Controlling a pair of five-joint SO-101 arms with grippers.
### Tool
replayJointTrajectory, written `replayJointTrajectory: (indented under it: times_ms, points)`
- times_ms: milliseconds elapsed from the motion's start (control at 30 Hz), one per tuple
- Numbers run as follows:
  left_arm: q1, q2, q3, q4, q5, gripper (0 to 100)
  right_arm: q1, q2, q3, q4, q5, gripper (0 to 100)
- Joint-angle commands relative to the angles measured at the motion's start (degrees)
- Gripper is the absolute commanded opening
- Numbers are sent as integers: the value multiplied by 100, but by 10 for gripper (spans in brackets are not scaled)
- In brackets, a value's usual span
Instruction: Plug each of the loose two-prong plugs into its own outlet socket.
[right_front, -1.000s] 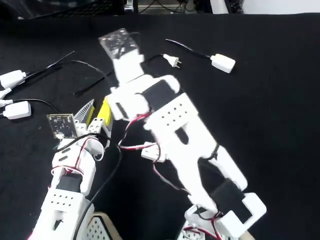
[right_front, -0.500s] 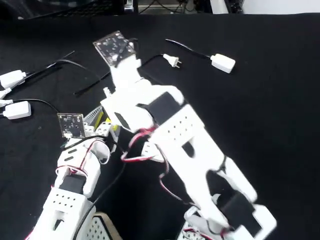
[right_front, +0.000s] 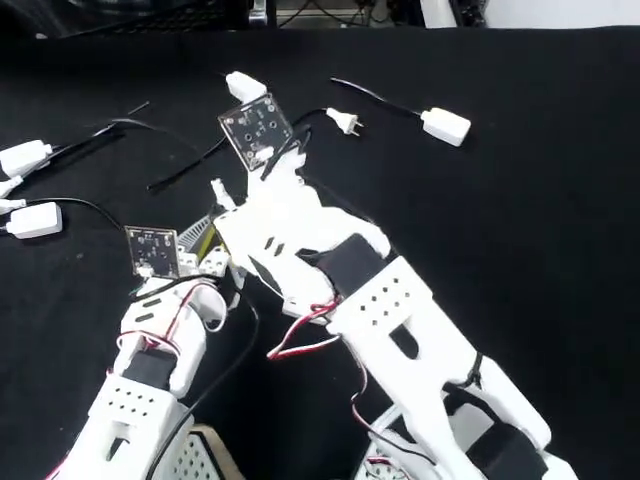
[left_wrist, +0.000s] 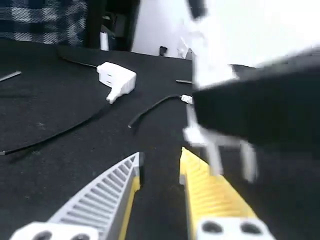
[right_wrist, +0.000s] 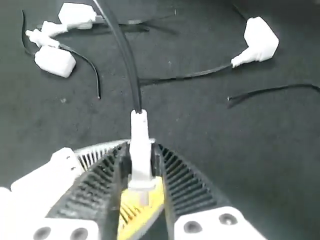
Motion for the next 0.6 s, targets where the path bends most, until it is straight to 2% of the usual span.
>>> replayJointTrajectory:
  times_ms: [0, 367, 567]
  points:
    - [145, -70, 119, 105, -44, 145, 62, 48, 110, -264, -53, 12]
    - [-365, -70, 119, -211, -44, 145, 53, -435, 541, 536, -62, 12]
    - [-400, -70, 119, -211, -44, 145, 53, -690, 558, 949, -185, 12]
